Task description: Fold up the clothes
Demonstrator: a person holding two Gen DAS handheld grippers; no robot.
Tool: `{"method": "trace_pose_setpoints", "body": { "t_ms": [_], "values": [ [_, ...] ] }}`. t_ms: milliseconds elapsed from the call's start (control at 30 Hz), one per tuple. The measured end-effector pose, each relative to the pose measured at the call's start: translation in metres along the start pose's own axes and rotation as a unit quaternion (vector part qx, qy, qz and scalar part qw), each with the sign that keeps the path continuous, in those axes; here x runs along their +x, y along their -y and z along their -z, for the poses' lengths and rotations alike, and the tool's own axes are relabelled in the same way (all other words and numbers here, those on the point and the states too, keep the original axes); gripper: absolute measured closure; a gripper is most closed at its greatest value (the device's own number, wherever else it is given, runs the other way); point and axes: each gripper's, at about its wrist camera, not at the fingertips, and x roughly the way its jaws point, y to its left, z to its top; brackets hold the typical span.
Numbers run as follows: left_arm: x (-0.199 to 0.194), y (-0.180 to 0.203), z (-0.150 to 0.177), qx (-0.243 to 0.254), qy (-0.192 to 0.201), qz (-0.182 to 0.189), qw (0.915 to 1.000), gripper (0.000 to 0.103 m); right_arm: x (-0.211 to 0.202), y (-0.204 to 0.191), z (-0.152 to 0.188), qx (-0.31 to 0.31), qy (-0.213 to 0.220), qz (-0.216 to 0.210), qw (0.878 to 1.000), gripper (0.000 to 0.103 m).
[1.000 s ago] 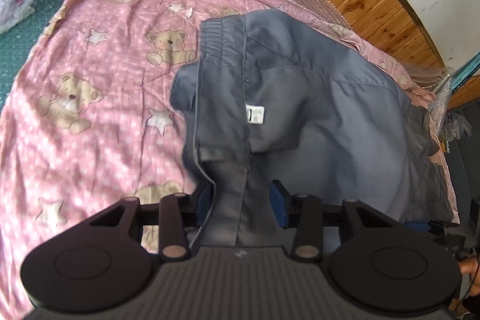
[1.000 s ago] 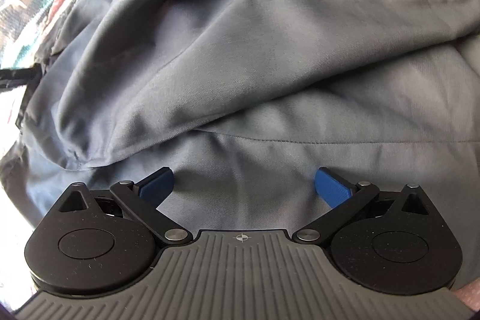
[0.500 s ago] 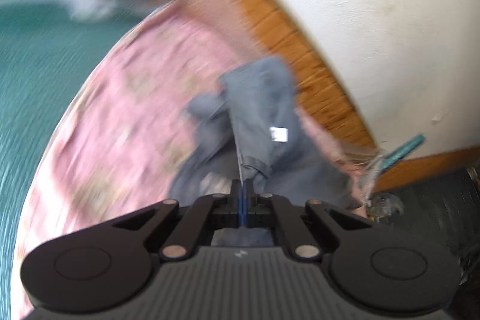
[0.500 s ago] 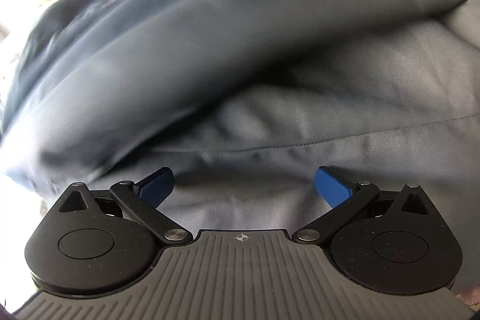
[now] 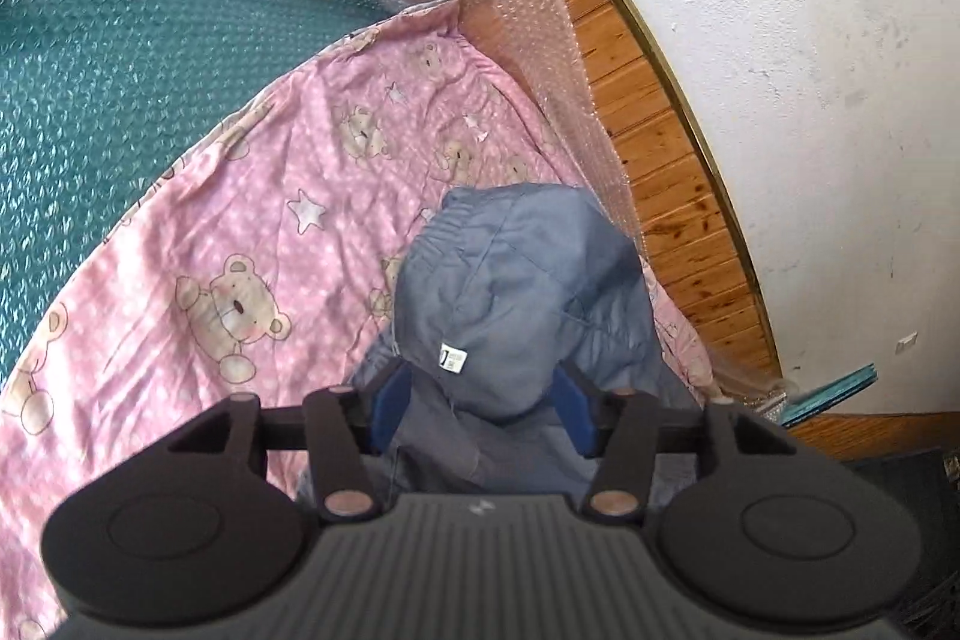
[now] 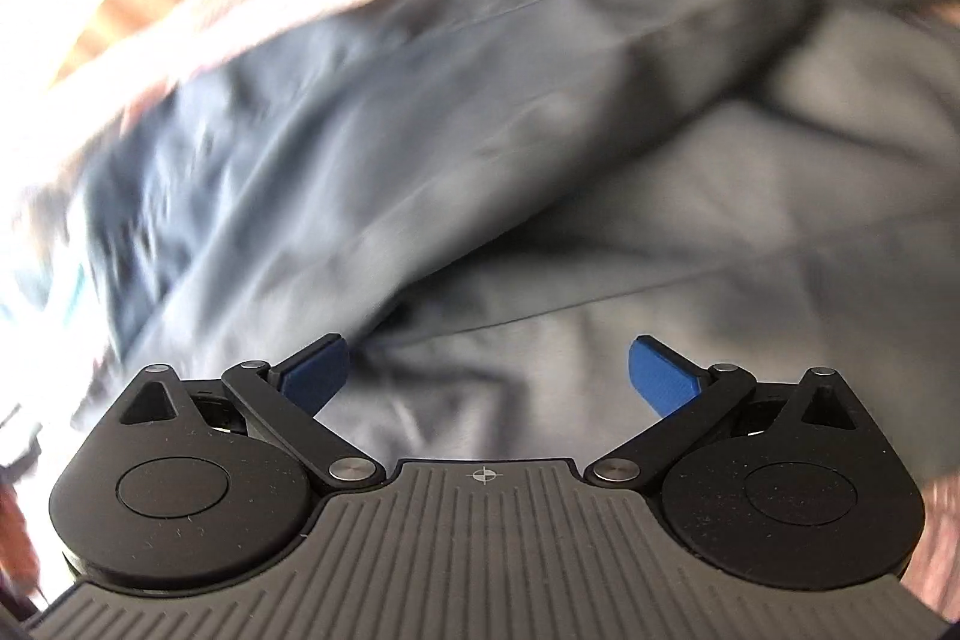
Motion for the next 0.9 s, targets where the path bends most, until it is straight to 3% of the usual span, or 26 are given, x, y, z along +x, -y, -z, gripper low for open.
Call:
{"method": "trace_pose_setpoints", "body": {
  "t_ms": [67,133,333,433,533,600,633,667,700,733,767,833,900],
  "values": [
    [0.004,0.013,0.006,0.003,-0.007,-0.004,1.0000,0.043,0.000,0.000,0.000,0.061,0.020,-0.013,0.998,0.002],
    [0.011,0.028,0.014,0.012,-0.022,-0.004,0.9997,0.039,-0.019,0.026,-0.002,0.118,0.045,-0.031,0.992,0.002],
    [0.047,0.055,0.040,-0.020,-0.031,-0.043,0.9984,0.033,-0.028,0.089,-0.070,0.229,0.098,-0.076,0.965,0.002],
    [0.068,0.066,0.054,-0.045,-0.029,-0.068,0.9962,0.031,-0.026,0.128,-0.108,0.270,0.095,-0.066,0.956,0.002],
    [0.088,0.077,0.067,-0.070,-0.028,-0.094,0.9927,0.031,-0.008,0.164,-0.136,0.291,0.074,-0.029,0.954,0.004],
    [0.100,0.083,0.075,-0.092,-0.024,-0.109,0.9895,0.031,-0.004,0.188,-0.154,0.296,0.059,-0.010,0.953,0.019],
    [0.104,0.084,0.076,-0.109,-0.021,-0.115,0.9871,0.031,0.001,0.194,-0.161,0.298,0.052,-0.002,0.953,0.032],
    [0.108,0.086,0.077,-0.122,-0.017,-0.121,0.9850,0.031,0.007,0.199,-0.168,0.296,0.045,0.001,0.954,0.050],
    [0.111,0.087,0.079,-0.132,-0.012,-0.125,0.9833,0.031,0.011,0.203,-0.173,0.289,0.040,-0.001,0.956,0.062],
    [0.115,0.088,0.079,-0.144,-0.011,-0.134,0.9804,0.030,0.012,0.205,-0.177,0.275,0.037,-0.002,0.961,0.085],
    [0.120,0.087,0.079,-0.158,-0.012,-0.147,0.9763,0.030,0.009,0.203,-0.180,0.254,0.042,-0.003,0.966,0.099],
    [0.128,0.085,0.081,-0.181,-0.012,-0.167,0.9692,0.033,-0.007,0.194,-0.187,0.205,0.069,-0.011,0.976,0.103],
    [0.126,0.085,0.087,-0.177,-0.008,-0.181,0.9673,0.042,-0.043,0.180,-0.183,0.157,0.122,-0.051,0.979,0.103]
  ]
}}
